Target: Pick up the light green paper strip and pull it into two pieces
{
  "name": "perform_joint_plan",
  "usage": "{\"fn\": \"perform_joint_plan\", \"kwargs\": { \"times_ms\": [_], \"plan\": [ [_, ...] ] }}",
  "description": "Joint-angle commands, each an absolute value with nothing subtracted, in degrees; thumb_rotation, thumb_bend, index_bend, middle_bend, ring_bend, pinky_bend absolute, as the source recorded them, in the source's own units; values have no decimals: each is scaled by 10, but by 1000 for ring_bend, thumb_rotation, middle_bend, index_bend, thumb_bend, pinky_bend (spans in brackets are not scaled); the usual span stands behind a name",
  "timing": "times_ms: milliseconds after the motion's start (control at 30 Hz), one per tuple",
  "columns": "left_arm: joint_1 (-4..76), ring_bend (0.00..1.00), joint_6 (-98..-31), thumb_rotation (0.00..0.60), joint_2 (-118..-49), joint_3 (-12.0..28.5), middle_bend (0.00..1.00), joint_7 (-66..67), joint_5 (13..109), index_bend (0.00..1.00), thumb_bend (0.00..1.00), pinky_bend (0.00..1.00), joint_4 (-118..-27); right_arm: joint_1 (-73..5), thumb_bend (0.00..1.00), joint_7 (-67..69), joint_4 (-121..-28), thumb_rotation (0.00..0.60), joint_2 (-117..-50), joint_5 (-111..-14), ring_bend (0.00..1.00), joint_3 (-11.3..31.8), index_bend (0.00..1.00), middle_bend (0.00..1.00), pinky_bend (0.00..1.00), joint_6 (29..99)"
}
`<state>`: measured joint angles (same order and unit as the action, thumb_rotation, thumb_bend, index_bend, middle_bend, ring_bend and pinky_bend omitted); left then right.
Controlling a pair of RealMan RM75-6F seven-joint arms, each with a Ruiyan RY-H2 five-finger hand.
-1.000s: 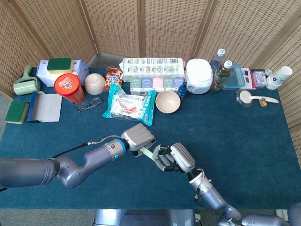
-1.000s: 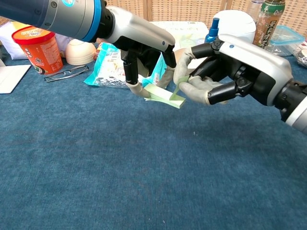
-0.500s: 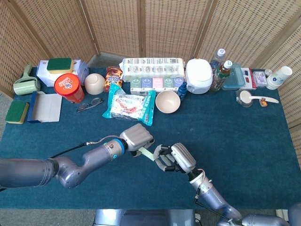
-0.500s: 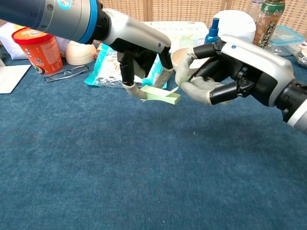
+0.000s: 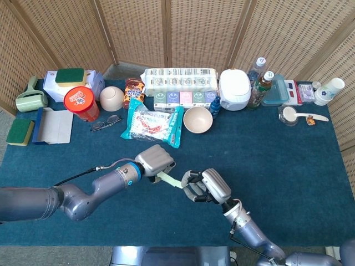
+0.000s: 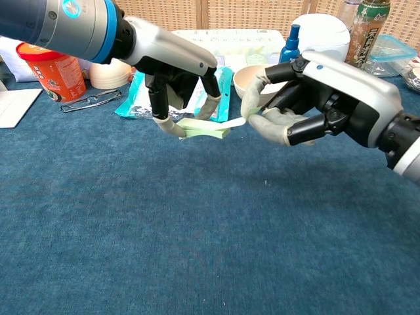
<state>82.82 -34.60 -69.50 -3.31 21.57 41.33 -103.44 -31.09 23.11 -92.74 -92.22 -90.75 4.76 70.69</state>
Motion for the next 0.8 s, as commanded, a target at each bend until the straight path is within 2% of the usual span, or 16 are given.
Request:
{"fn": "perform_joint_plan", "kwargs": {
  "times_ms": [33,567,667,800],
  "plan": [
    [826,1000,-345,600,-695,-34,1000,215,416,726,388,1000,-1033,-309,495,231,-927,600,-921,-907,988,48,751,954,848,709],
    [787,1000,-349,600,-668,-48,1000,191,433,731,390,1000,-1030,-297,496,247,-920,600,-896,-900,979,45,745,947,848,715],
    [768,1000,-360,600,-660,-52,1000,184,446,729,390,1000,-1028,-293,496,254,-914,600,-885,-896,949,40,703,916,843,712],
    [745,1000,-385,600,-655,-65,1000,196,471,702,388,1000,-1023,-289,495,264,-905,600,-871,-893,864,33,585,822,796,704]
  ]
}}
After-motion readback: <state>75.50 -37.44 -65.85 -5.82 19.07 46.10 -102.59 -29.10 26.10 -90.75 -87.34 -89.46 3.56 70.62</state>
